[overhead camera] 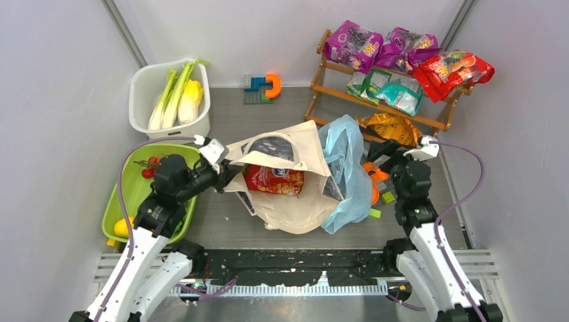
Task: Untie the knot of the grocery bags and take out the mixed food
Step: Adjust the potato chip on the shelf, then pick up the potato chip from the takeout bag.
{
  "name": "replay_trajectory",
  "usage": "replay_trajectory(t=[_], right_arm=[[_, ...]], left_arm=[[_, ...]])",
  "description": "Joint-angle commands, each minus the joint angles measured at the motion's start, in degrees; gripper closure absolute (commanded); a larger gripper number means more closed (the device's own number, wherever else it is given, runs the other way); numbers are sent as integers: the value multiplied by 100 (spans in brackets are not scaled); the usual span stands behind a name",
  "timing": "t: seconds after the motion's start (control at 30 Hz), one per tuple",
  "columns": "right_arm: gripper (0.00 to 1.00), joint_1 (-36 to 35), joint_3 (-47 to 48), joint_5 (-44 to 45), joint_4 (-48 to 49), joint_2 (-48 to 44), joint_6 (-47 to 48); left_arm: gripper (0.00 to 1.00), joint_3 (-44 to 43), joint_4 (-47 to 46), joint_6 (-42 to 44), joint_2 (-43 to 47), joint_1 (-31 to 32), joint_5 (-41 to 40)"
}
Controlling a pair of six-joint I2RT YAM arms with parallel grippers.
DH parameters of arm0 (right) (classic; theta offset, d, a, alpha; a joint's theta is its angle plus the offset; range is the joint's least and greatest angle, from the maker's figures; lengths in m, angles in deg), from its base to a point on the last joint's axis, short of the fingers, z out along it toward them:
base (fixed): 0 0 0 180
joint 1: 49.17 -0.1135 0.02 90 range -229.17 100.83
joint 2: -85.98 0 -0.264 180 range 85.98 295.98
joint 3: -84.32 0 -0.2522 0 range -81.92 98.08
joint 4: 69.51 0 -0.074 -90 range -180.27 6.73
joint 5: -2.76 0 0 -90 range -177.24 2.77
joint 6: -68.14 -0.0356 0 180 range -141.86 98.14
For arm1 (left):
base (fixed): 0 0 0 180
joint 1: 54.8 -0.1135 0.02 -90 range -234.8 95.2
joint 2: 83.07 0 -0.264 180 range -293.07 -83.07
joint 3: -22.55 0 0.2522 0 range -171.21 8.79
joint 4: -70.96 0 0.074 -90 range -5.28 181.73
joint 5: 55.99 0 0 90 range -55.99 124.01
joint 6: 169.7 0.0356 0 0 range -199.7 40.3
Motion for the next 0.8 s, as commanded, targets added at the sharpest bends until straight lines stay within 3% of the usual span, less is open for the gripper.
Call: replay_trajectory(t=[0.0, 0.2, 0.37, 0.6, 0.67, 0.77], right_arm=[[1, -679, 301, -1852, -298, -1036, 517], [3, -1999, 850, -2762, -432, -1363, 993], [12, -3521, 1582, -2711, -651, -801, 1583], [18, -6601, 2355, -682, -598, 476, 2784], [19, -6976, 2341, -405, -316, 970, 2887], [19, -7174, 2037, 562, 388, 1700, 2177]], left_arm=[[100, 259, -190, -215, 178, 43, 195], [100, 330, -135, -241, 390, 43, 429], [100, 108, 78, -305, 415, 43, 782], [100, -344, 441, -668, 296, 43, 521], [100, -383, 481, -700, 335, 43, 505], [100, -403, 600, -641, 391, 43, 578]])
